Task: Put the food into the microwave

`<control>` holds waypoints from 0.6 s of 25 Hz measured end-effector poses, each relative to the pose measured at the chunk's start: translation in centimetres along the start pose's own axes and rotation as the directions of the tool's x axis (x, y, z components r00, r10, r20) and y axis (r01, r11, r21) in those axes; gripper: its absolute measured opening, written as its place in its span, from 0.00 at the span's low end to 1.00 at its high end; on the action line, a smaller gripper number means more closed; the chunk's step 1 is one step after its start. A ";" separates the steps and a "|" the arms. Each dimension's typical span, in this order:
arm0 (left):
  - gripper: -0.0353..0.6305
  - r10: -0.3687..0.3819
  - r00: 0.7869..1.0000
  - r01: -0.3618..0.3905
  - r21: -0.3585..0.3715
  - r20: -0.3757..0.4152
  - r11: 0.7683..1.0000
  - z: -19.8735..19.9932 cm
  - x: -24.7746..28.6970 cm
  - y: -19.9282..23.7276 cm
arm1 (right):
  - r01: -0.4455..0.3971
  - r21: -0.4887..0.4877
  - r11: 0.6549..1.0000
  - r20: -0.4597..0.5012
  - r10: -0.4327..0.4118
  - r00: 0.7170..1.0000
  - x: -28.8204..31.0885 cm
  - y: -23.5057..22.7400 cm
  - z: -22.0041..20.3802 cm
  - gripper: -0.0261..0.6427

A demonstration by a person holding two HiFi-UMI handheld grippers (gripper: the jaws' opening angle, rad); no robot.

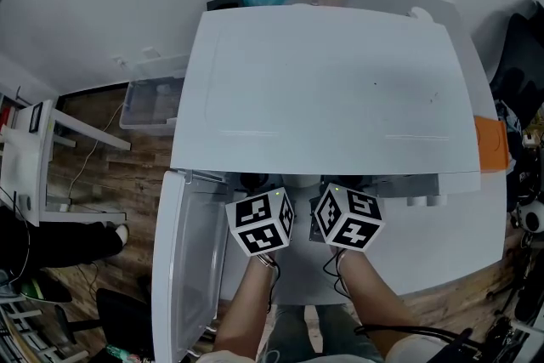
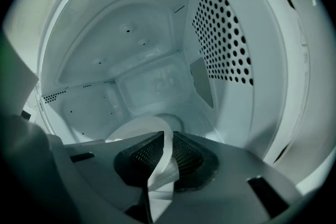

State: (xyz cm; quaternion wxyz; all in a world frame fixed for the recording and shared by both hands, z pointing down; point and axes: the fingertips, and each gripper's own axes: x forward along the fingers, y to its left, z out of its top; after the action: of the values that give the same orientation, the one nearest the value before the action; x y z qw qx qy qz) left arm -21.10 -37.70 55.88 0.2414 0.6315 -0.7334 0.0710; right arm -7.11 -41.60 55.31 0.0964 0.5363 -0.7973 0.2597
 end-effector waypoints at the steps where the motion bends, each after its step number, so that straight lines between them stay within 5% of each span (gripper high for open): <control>1: 0.13 0.002 1.000 -0.002 0.001 -0.004 1.000 -0.1 0.1 0.0 | 0.003 0.000 1.000 -0.003 -0.003 1.000 0.0 0.0 0.0 0.11; 15: 0.13 0.007 1.000 -0.007 0.003 0.008 1.000 0.1 -1.0 0.0 | 0.004 -0.009 1.000 0.017 -0.004 1.000 -1.2 -0.2 0.1 0.11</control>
State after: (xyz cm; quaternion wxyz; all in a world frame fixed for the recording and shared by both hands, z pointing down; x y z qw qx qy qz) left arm -21.02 -36.83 55.38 0.2370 0.6298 -0.7364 0.0704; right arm -6.39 -40.76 54.80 0.0926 0.5397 -0.7981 0.2513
